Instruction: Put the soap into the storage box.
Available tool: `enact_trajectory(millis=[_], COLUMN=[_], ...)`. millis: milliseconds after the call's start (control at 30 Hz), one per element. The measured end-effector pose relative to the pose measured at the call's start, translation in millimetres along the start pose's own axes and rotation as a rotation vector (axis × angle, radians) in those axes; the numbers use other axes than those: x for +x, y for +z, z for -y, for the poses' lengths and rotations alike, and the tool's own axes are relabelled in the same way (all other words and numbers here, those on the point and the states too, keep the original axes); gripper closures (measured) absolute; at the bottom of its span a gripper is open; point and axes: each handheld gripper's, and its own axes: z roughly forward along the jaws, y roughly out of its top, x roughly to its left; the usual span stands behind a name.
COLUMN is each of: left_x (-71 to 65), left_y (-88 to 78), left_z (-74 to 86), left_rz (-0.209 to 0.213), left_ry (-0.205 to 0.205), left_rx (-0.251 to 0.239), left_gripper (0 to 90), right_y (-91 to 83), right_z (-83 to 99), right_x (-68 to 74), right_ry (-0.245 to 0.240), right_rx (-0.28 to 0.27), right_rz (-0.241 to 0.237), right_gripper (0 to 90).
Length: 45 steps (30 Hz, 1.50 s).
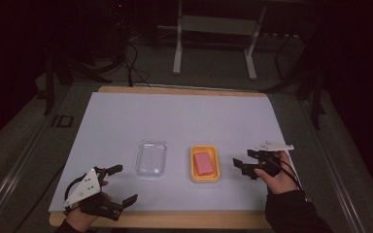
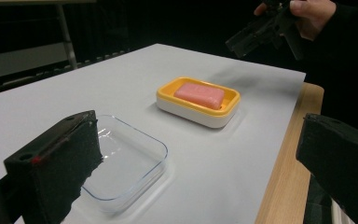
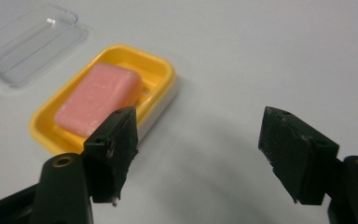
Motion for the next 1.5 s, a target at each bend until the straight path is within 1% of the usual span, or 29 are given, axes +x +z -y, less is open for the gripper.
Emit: enact_trajectory(millis=[133, 200, 233, 333, 400, 500, 533, 633, 700, 733, 800, 867, 933, 1033, 1067, 1167, 1233, 1300, 1367, 1467, 1500], left_x=[-0.6, -0.5, -0.4, -0.2, -0.2, -0.5, -0.5, -0.5, -1.0, -1.1, -1.1, -1.2, -1.4, -1.5, -1.5, -1.6, -1.6, -1.6, -1.8, -1.9, -1.9], left_y=[0.3, 0.2, 0.2, 0.1, -0.2, -0.5, -0.5, -0.3, -0.1, -0.1, 0.2, 0.5, 0.5, 0.1, 0.0, -0.3, -0.3, -0.1, 0.0, 0.3, 0.3], left_z=[0.1, 0.0, 0.1, 0.0, -0.3, -0.4, -0.4, -0.5, -0.4, -0.4, -0.4, -0.5, -0.4, -0.3, -0.3, -0.3, -0.4, -0.4, -0.4, -0.3, -0.3], left_rz=[0.003, 0.003, 0.004, 0.005, 0.006, 0.007, 0.008, 0.01, 0.012, 0.012, 0.013, 0.012, 0.014, 0.013, 0.014, 0.014, 0.014, 0.014, 0.013, 0.013, 0.013], left_ry=[0.002, 0.002, 0.001, 0.001, 0.003, 0.001, 0.001, 0.001, 0.002, 0.002, 0.003, 0.004, 0.003, 0.007, 0.007, 0.008, 0.008, 0.006, 0.005, 0.005, 0.004], left_rx=[0.005, 0.004, 0.002, 0.002, 0.004, 0.002, 0.003, 0.005, 0.008, 0.008, 0.008, 0.009, 0.008, 0.012, 0.011, 0.009, 0.009, 0.008, 0.009, 0.008, 0.008], left_gripper=[0.2, 0.2, 0.2, 0.2, 0.2, 0.2, 0.2, 0.2, 0.2, 0.2, 0.2, 0.2, 0.2, 0.2, 0.2, 0.2, 0.2, 0.2, 0.2, 0.2, 0.2], right_y=[-3.3, -4.8, -5.5, -7.0, -7.7, -7.9, -8.0, -8.0, -8.8, -8.8, -8.1, -7.4, -7.0, -7.1, -6.7, -4.4, -2.2, -0.2, 0.7, 0.8, 0.8], right_z=[7.5, 11.7, 14.1, 20.6, 24.2, 26.1, 30.2, 30.8, 29.8, 29.6, 29.9, 30.3, 30.5, 30.2, 30.2, 31.2, 31.9, 32.2, 32.3, 33.1, 33.7], right_x=[-3.2, -4.2, -4.5, -6.6, -8.2, -9.0, -10.0, -10.6, -9.9, -9.7, -9.3, -9.4, -10.0, -10.3, -10.1, -8.6, -7.8, -8.0, -9.5, -13.0, -14.4], right_ry=[-0.005, 0.002, -0.001, -0.013, -0.002, -0.003, -0.001, -0.001, -0.013, -0.013, -0.021, -0.014, -0.012, 0.005, 0.011, 0.004, -0.005, -0.004, 0.009, 0.051, 0.052], right_rx=[-0.043, -0.039, -0.041, -0.06, -0.059, -0.065, -0.067, -0.083, -0.101, -0.102, -0.104, -0.099, -0.103, -0.103, -0.099, -0.086, -0.077, -0.07, -0.068, -0.058, -0.056], right_rz=[0.037, 0.037, 0.043, 0.076, 0.088, 0.096, 0.109, 0.126, 0.142, 0.142, 0.146, 0.139, 0.142, 0.131, 0.12, 0.113, 0.117, 0.125, 0.142, 0.167, 0.174], right_gripper=[26.4, 26.4, 26.4, 24.6, 24.6, 24.6, 23.8, 23.8, 23.7, 23.2, 22.5, 22.5, 22.6, 23.2, 23.2, 23.4, 23.3, 23.3, 23.3, 23.4, 23.4])
